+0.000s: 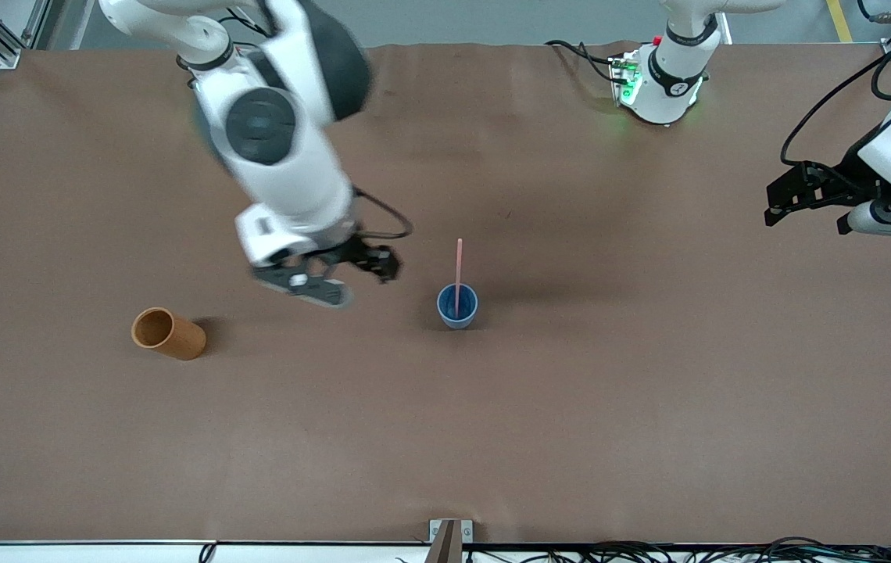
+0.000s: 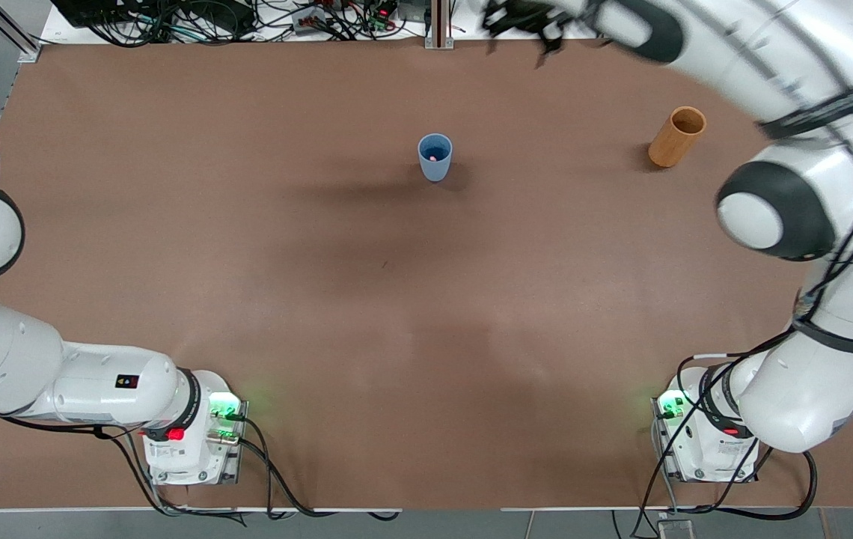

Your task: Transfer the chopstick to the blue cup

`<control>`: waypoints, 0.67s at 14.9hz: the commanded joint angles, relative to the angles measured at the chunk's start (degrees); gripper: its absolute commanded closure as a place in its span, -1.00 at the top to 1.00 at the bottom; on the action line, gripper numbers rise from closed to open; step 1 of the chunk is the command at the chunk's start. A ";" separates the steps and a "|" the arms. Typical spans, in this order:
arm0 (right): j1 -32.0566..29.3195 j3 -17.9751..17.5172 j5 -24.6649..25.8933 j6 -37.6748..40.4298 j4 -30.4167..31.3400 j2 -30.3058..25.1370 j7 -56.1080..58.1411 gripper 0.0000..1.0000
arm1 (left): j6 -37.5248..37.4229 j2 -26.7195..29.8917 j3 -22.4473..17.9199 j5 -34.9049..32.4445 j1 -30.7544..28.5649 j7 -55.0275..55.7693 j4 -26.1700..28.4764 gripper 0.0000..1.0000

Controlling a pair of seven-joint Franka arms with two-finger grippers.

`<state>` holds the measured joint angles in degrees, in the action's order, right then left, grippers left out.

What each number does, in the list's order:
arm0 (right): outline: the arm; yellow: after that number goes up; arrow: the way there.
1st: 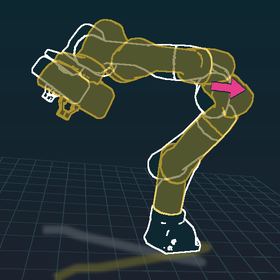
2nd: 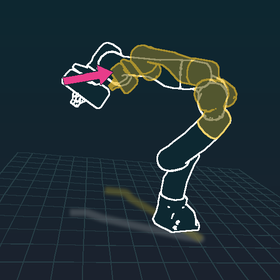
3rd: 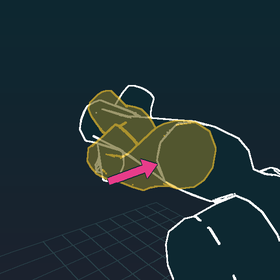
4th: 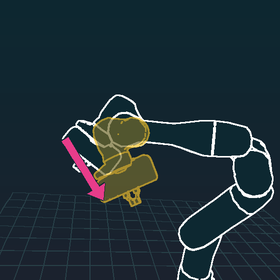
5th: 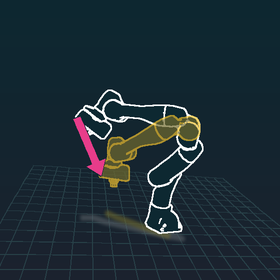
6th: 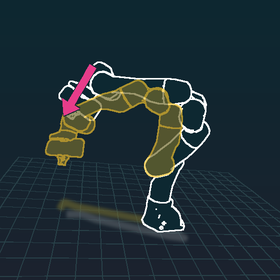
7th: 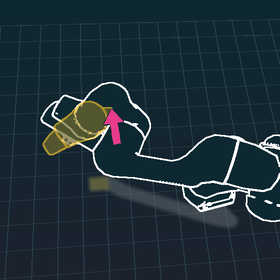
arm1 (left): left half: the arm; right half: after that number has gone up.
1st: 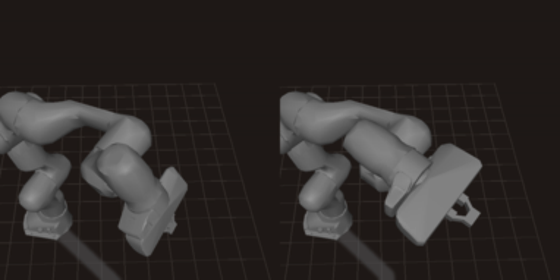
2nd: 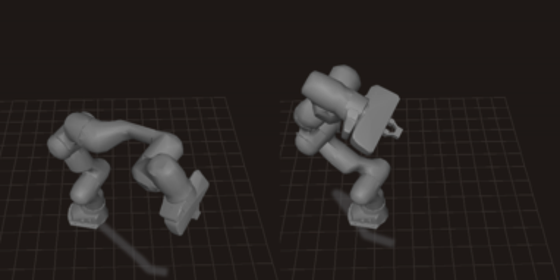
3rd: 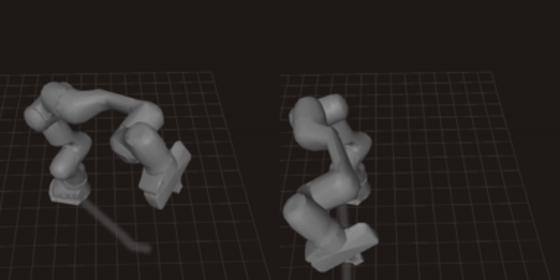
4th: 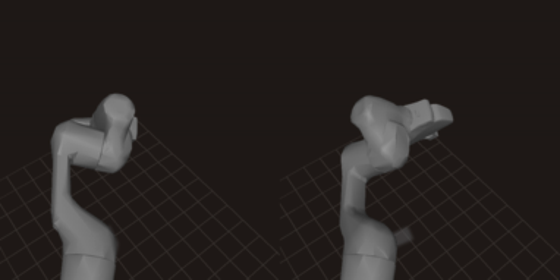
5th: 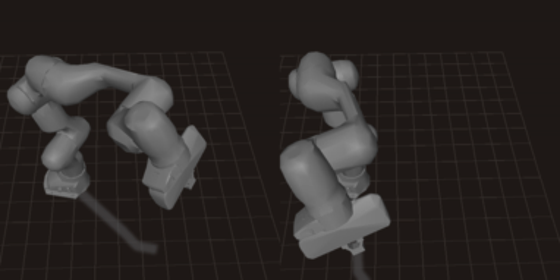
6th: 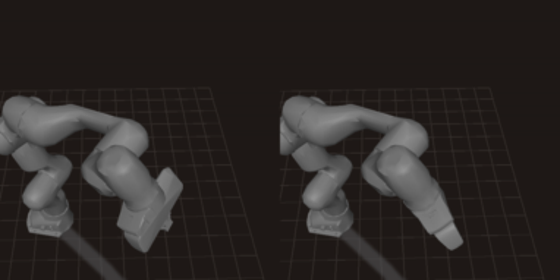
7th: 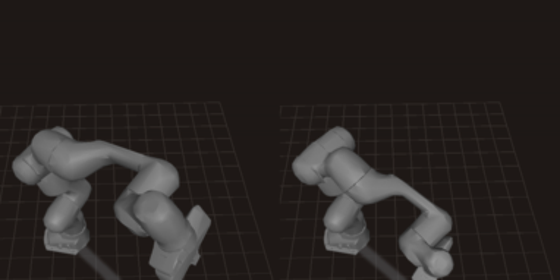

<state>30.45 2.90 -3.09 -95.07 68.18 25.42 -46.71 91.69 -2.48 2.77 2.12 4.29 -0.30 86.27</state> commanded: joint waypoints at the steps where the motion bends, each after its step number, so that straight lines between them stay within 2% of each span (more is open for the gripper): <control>1: -8.28 -1.32 2.56 -1.52 13.36 -11.51 9.06 1.00 | 0.50 0.20 0.39 -0.27 -1.82 -1.19 0.04 1.00; 5: -19.53 -1.32 3.27 -1.96 23.64 -21.18 23.91 1.00 | 0.50 -0.16 0.39 -0.10 -1.83 -1.10 -0.23 1.00; 10: -29.91 -1.32 3.27 -2.05 30.34 -28.57 35.43 1.00 | 0.50 -0.24 0.39 -0.18 -1.74 -0.57 -0.23 1.00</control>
<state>3.81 3.00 -0.74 -95.38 92.81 1.72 -15.26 91.74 -2.61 2.88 2.12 2.78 -0.43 86.29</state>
